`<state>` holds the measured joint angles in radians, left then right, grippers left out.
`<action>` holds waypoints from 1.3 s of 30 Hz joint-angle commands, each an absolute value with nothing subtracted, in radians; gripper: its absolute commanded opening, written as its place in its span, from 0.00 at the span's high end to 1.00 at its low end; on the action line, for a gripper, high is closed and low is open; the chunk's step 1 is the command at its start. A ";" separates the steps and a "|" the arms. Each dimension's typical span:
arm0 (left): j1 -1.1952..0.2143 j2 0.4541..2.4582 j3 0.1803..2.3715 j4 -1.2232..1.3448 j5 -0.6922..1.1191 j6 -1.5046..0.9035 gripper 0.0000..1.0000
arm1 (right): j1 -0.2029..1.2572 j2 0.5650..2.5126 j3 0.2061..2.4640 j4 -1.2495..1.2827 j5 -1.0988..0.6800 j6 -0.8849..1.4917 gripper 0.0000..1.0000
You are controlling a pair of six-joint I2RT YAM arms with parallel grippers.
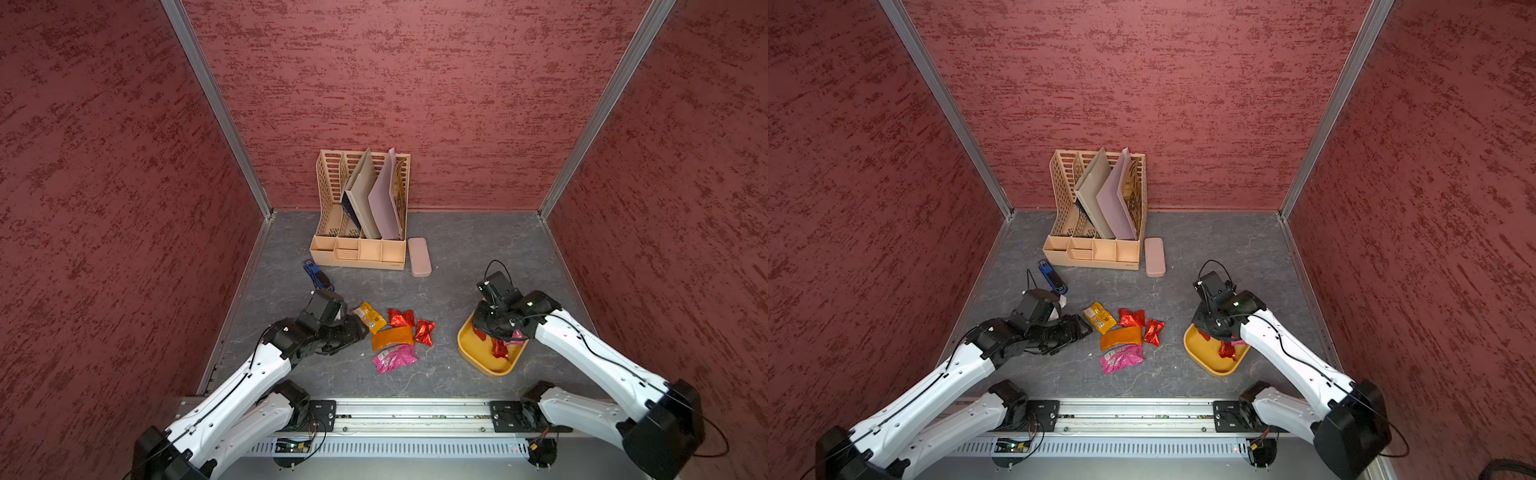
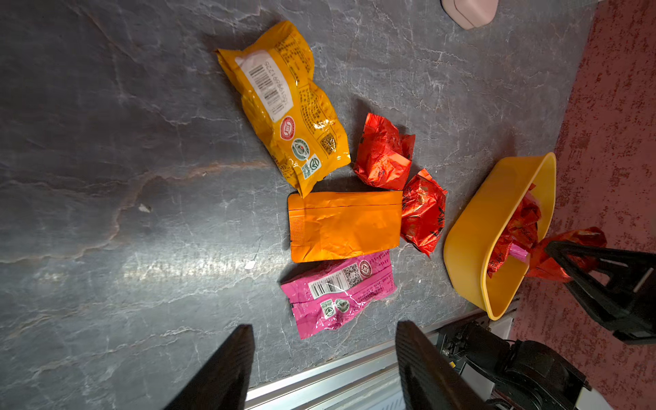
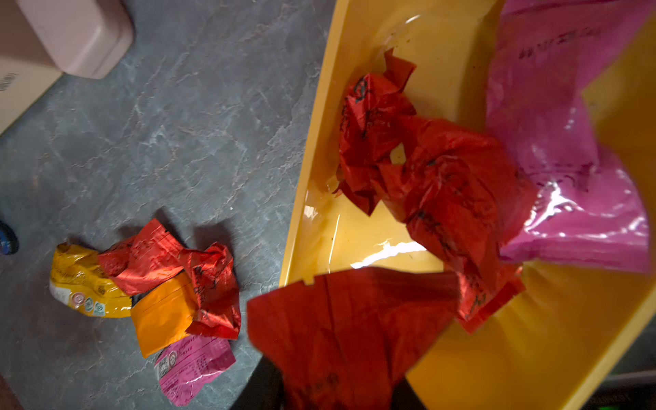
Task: Put the tea bags into the storage box
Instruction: Place the tea bag in the storage box, then pick up the tea bag from the center of the board.
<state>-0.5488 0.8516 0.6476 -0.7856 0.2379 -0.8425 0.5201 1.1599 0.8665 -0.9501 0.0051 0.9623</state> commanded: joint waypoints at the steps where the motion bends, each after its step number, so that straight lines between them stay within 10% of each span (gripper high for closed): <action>1: -0.540 0.857 0.684 -0.770 0.222 -0.854 0.33 | 0.497 1.212 0.863 -0.858 -0.054 0.920 0.69; 9: -0.540 0.822 0.690 -0.817 0.212 -0.854 0.33 | 0.497 1.191 0.728 -0.799 -0.080 1.019 0.66; 19: -0.539 0.800 0.685 -0.838 0.218 -0.842 0.33 | 0.508 1.092 0.790 -0.972 -0.003 0.976 0.31; 39: -0.539 0.729 0.572 -0.846 0.289 -0.908 0.33 | 0.854 1.487 1.051 -0.768 -0.041 0.943 0.42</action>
<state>-0.5442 0.7574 0.5770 -0.8291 0.2806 -0.8921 0.8433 1.4246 1.0183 -0.8478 -0.0219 0.9607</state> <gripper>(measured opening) 0.673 0.586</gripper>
